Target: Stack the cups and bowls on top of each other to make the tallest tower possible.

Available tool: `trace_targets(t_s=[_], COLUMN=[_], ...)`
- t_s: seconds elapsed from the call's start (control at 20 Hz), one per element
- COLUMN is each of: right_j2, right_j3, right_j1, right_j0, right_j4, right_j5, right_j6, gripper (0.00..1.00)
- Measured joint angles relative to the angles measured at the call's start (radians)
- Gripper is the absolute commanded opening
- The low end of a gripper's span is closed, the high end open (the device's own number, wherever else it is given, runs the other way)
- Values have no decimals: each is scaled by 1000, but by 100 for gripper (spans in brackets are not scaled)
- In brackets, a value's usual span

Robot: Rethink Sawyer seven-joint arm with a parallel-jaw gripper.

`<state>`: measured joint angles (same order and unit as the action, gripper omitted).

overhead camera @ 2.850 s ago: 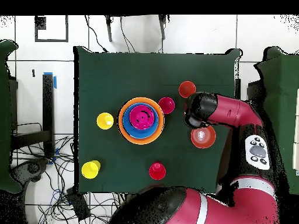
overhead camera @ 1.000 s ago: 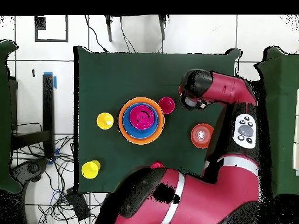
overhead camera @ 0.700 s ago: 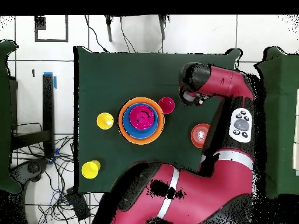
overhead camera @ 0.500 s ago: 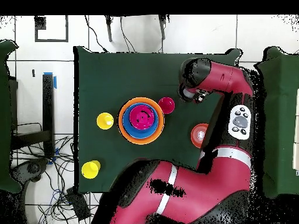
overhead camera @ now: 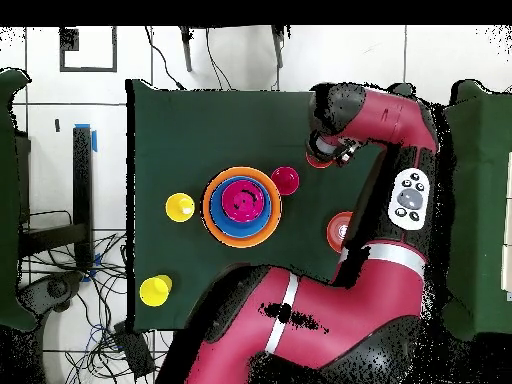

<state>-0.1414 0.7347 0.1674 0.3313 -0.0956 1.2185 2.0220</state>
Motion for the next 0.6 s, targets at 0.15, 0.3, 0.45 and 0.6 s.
trace_targets(t_s=[0.15, 0.3, 0.45, 0.6], right_j2=[-7, -19, -34, -40], right_j3=[-43, -90, -148, -183], right_j1=[-21, -45, -78, -102], right_j0=[-4, -12, -25, -39], right_j4=[4, 12, 23, 34], right_j5=[25, 51, 71, 73], right_j6=[0, 0, 1, 4], gripper=[100, 100, 100, 100])
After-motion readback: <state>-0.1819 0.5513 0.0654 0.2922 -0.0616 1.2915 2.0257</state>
